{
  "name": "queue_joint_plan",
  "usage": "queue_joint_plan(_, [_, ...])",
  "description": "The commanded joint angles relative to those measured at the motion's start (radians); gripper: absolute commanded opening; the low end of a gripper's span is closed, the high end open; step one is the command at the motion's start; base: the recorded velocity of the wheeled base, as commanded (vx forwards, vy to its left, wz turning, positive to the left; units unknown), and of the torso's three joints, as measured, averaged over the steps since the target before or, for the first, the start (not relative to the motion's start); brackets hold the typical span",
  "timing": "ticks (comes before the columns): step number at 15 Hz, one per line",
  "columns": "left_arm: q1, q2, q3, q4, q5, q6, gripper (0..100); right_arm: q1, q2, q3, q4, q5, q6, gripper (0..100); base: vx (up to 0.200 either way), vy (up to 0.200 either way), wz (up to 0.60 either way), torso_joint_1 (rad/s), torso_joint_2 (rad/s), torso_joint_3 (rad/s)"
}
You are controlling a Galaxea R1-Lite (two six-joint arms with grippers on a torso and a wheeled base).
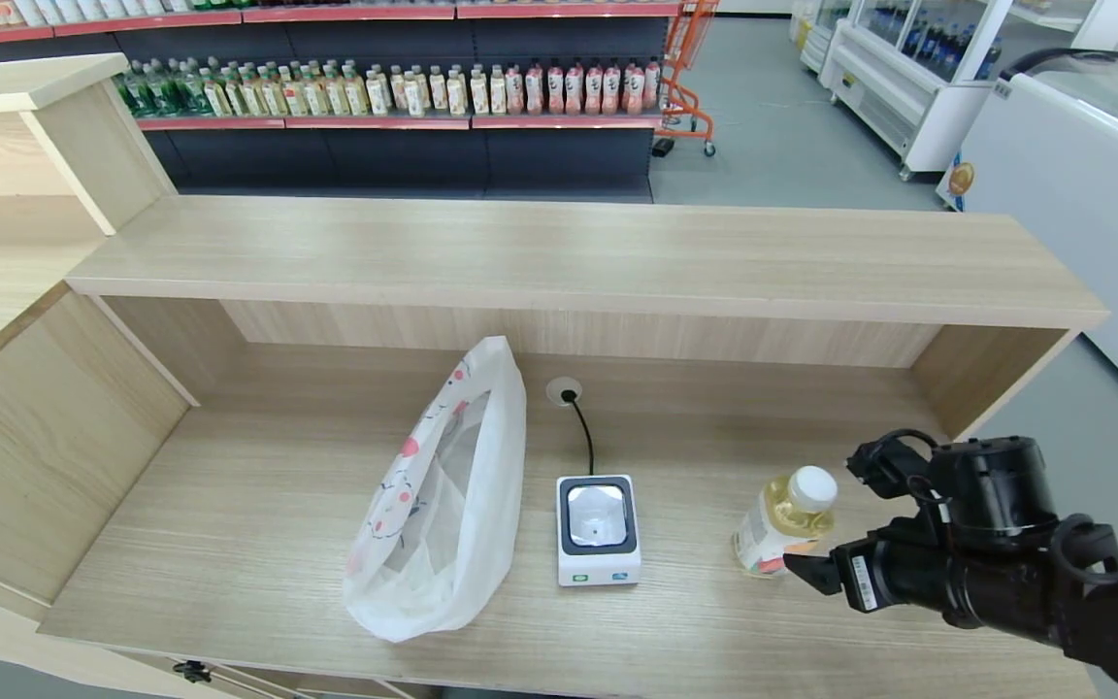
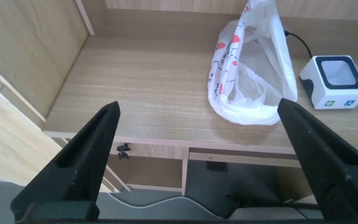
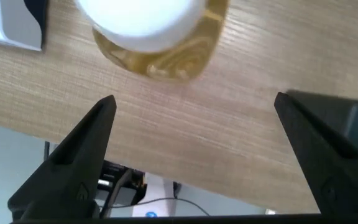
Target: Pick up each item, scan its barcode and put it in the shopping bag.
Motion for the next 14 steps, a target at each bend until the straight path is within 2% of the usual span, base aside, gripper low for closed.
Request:
queue_joint_plan(1, [0.000, 0.000, 0.000, 0.000, 0.000, 0.000, 100, 0.039, 0.103, 0.002, -0.045, -0.001, 0.001, 100, 0.000, 0.000, 0.00, 0.000, 0.00, 0.000])
queue_joint_plan(14, [0.000, 0.000, 0.000, 0.000, 0.000, 0.000, 100, 0.076, 0.313, -0.007, -0.421, -0.002, -0.007, 100, 0.000, 0.000, 0.00, 0.000, 0.00, 0.000])
